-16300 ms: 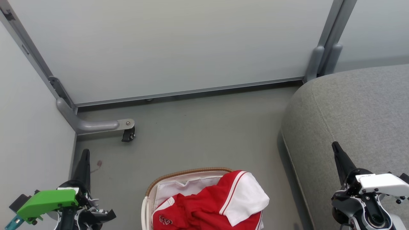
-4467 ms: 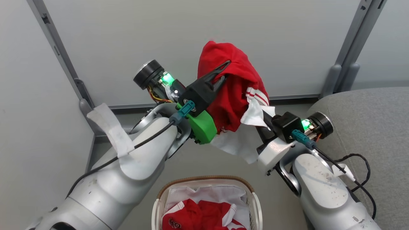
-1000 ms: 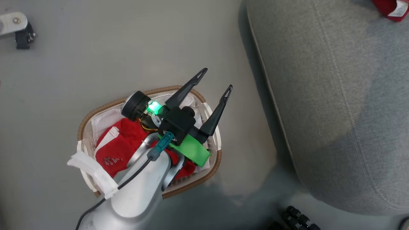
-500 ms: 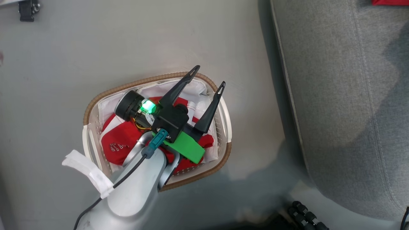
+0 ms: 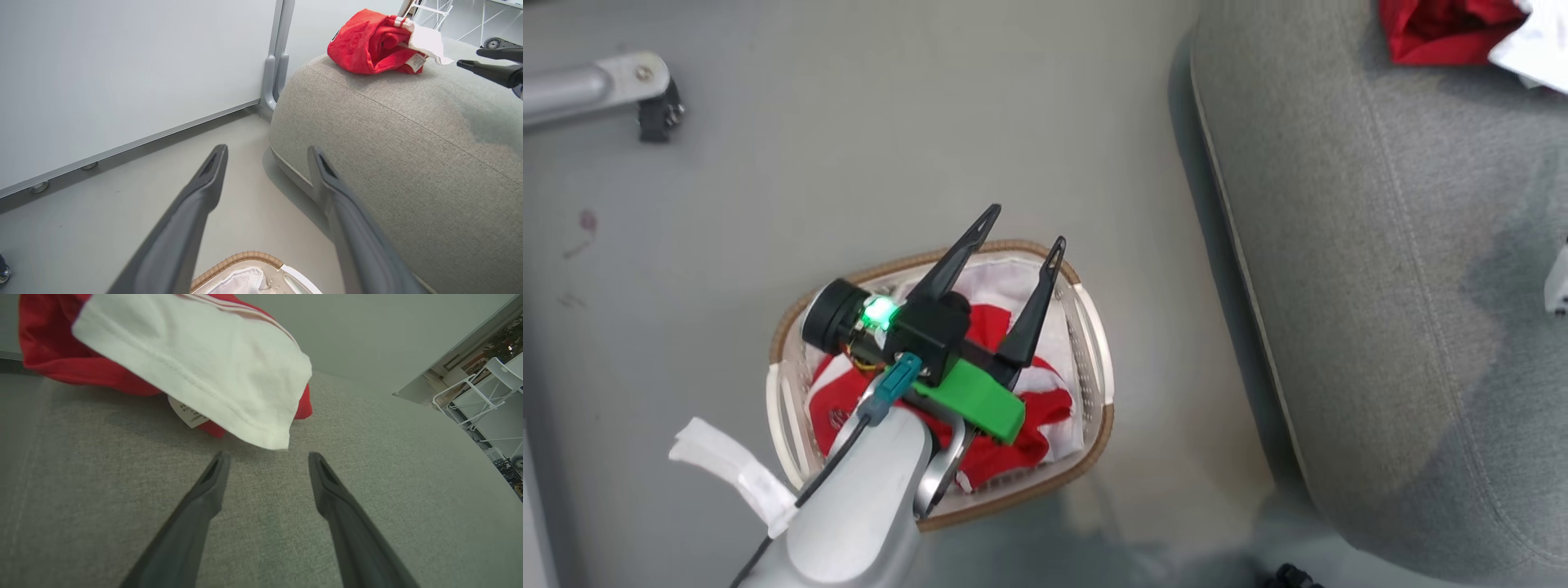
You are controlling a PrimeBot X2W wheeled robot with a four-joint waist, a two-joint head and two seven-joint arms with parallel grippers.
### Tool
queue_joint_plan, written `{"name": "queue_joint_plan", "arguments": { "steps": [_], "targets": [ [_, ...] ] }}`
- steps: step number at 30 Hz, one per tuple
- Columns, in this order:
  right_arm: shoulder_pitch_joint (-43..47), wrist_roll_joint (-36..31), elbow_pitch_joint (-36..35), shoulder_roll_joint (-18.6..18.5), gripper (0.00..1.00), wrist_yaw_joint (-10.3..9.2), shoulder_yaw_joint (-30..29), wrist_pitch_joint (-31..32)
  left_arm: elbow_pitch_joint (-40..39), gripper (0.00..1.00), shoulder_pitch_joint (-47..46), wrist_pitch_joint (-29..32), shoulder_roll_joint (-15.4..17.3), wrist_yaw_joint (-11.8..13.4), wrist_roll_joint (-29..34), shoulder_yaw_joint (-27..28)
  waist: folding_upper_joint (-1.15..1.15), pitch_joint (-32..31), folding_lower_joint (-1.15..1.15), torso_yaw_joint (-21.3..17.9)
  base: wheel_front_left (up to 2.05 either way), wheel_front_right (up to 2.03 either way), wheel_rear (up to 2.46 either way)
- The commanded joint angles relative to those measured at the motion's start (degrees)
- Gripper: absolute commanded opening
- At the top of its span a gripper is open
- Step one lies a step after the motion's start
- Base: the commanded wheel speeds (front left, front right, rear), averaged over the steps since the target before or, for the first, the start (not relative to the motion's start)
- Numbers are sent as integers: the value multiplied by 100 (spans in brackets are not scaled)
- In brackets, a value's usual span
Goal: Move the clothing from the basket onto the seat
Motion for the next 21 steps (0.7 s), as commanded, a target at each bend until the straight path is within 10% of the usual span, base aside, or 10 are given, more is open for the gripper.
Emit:
{"name": "queue_joint_plan", "arguments": {
  "steps": [1, 21],
  "targets": [
    [187, 13, -52, -21, 100, -8, -3, -11, 13, 100, 157, -5, -7, -26, -53, 65, 0, -554, 0, 132, 0, 0, 0],
    [559, 431, -706, 809, 100, -7, 1049, -11, -108, 100, 1580, -5, -152, 132, -195, 1910, 0, -2465, 0, 530, 0, 0, 0]
  ]
}}
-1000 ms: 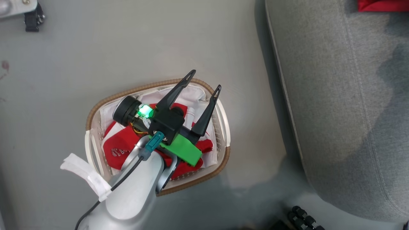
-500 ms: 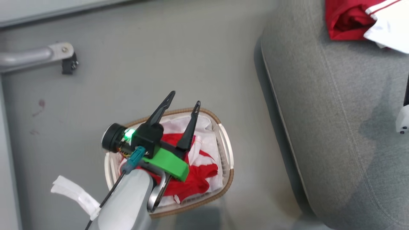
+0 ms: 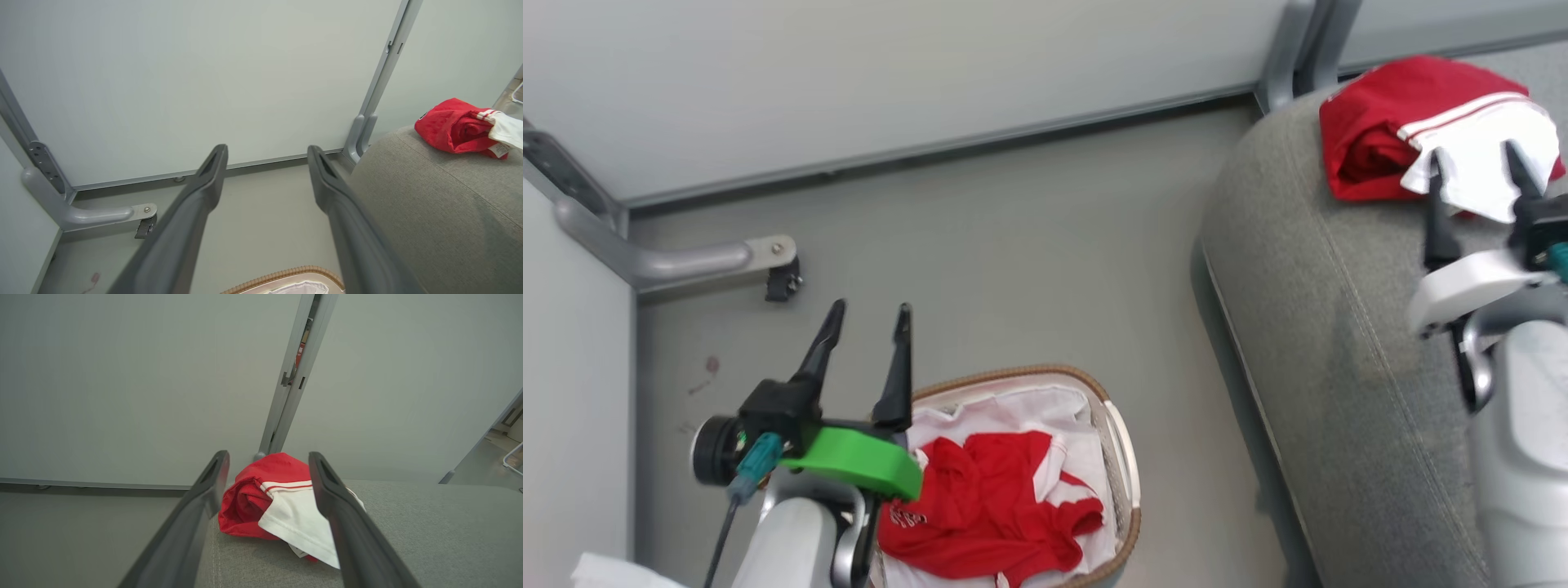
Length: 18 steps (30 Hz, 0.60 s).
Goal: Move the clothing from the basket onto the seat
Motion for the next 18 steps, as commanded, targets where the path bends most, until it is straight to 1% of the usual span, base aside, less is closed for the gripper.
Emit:
{"name": "queue_joint_plan", "arguments": {
  "steps": [1, 8, 12, 18],
  "targets": [
    [171, 71, -45, 75, 100, -7, 66, -11, -13, 100, 180, -4, 3, 25, -1, 126, 0, -464, 0, 243, 0, 0, 0],
    [792, 491, -251, 424, 100, -6, 300, -11, -16, 100, 648, -5, -29, 12, 41, 668, 0, -804, 0, 468, 0, 0, 0],
    [1176, 695, -280, 478, 100, -6, 444, -11, 15, 100, 898, -5, -42, -13, 17, 845, 0, -909, 0, 552, 0, 0, 0],
    [1664, 1300, -264, 478, 100, -6, 1011, -11, 67, 100, 1210, -5, -53, -25, -3, 962, 0, -969, 0, 625, 0, 0, 0]
  ]
}}
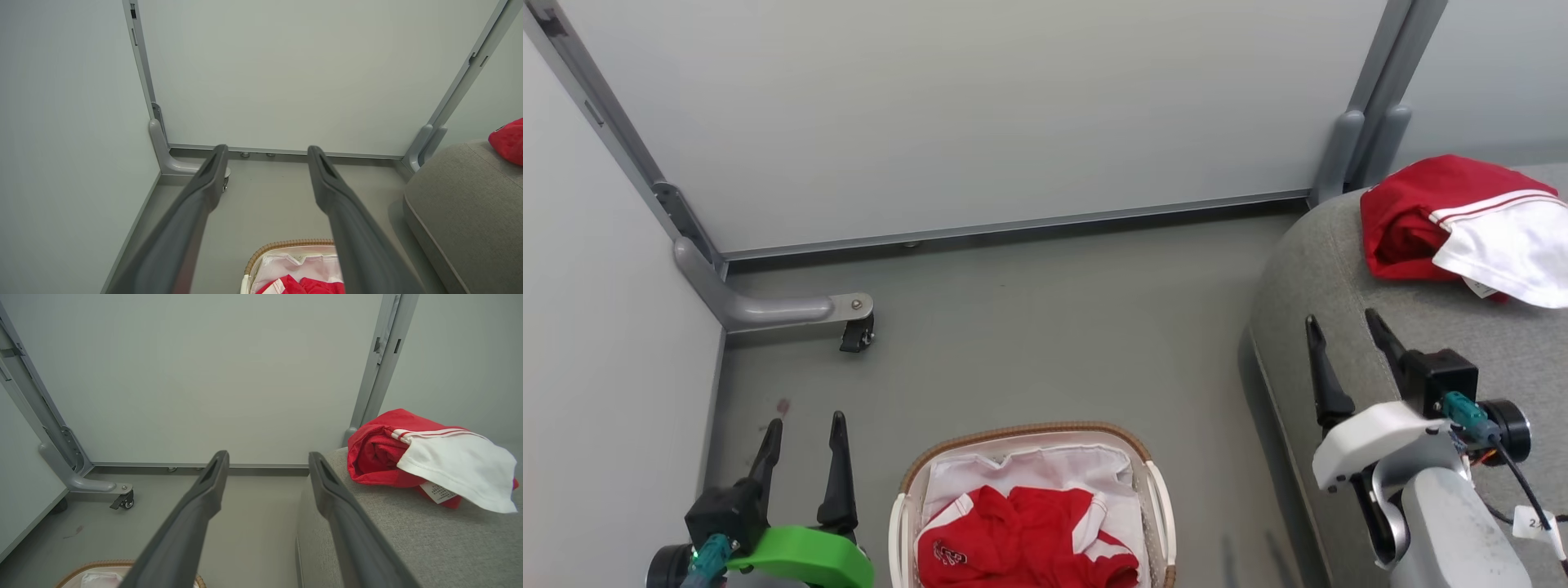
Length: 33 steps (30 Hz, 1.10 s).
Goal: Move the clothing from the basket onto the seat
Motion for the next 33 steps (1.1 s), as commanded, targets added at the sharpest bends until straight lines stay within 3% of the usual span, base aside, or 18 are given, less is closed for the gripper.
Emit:
{"name": "queue_joint_plan", "arguments": {
  "steps": [1, 10, 33],
  "targets": [
    [163, 96, -26, -31, 100, -6, 73, -11, 9, 100, 106, -5, -7, -9, -14, 13, 0, -49, 0, 54, 0, 0, 0],
    [634, 338, -177, -27, 100, -6, 238, -11, 70, 100, 297, -5, -6, 28, -177, -76, 0, -96, 0, 48, 0, 0, 0],
    [615, 317, -209, -26, 100, -6, 299, -11, 178, 100, 104, -5, -5, 11, -127, -162, 0, -70, 0, -4, 0, 0, 0]
  ]
}}
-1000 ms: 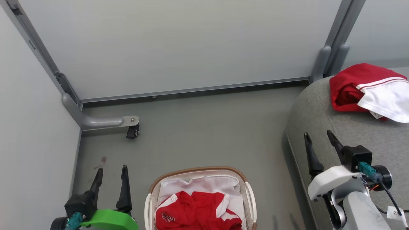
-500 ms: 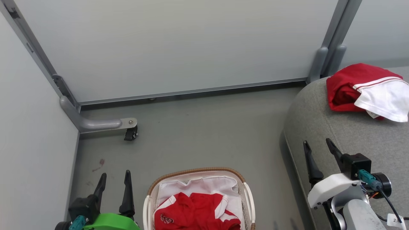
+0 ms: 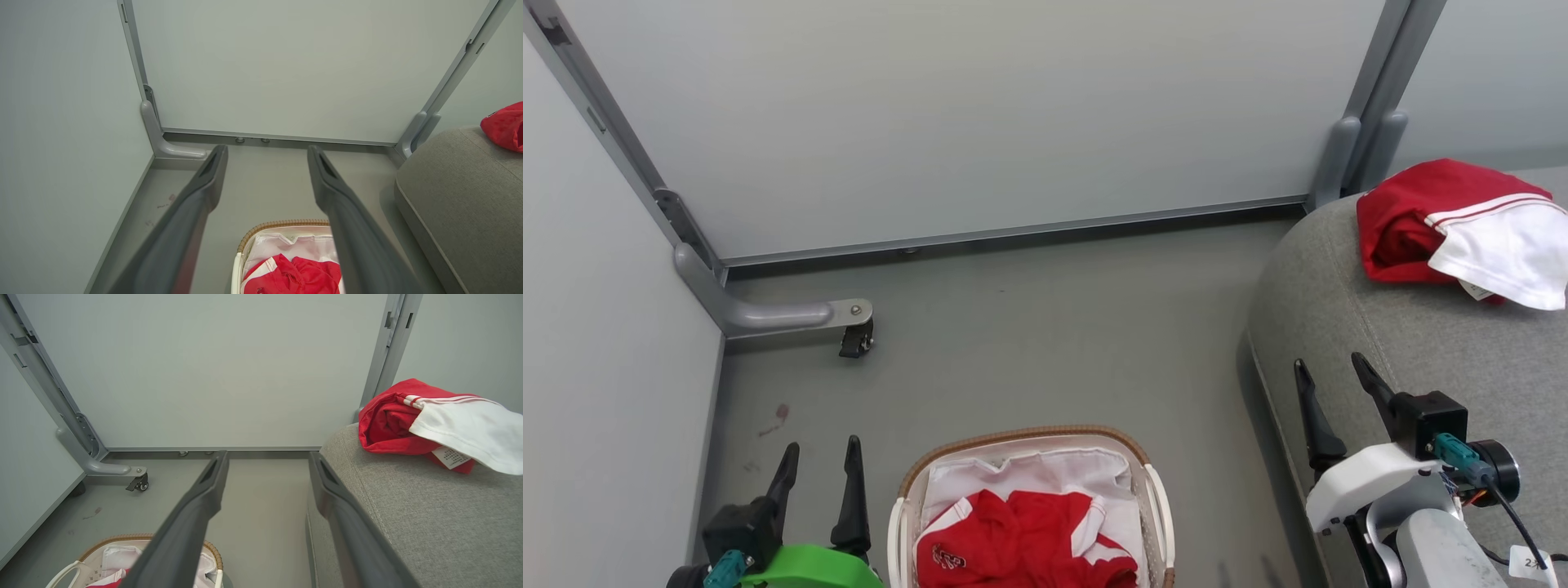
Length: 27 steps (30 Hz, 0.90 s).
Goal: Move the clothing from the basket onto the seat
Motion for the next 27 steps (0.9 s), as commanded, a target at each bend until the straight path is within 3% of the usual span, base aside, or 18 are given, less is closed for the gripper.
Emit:
{"name": "queue_joint_plan", "arguments": {
  "steps": [1, 12, 20, 27],
  "targets": [
    [26, 30, -16, -24, 100, -6, 2, -11, 2, 100, -85, -5, 4, -3, 7, 0, 0, 12, 0, 1, 0, 0, 0],
    [-169, -110, -242, -23, 100, -6, -139, -11, 340, 100, -521, -5, 4, -63, 94, -483, 0, 467, 0, -67, 0, 0, 0],
    [-563, -326, -692, -23, 100, -6, -329, -11, 1310, 100, -1456, -5, 9, -104, -171, -1560, 0, 1371, 0, -314, 0, 0, 0],
    [-970, -372, -1162, -21, 100, -6, -423, -11, 2232, 100, -2319, 2, 17, -117, -423, -2909, 0, 2302, 0, -685, 0, 0, 0]
  ]
}}
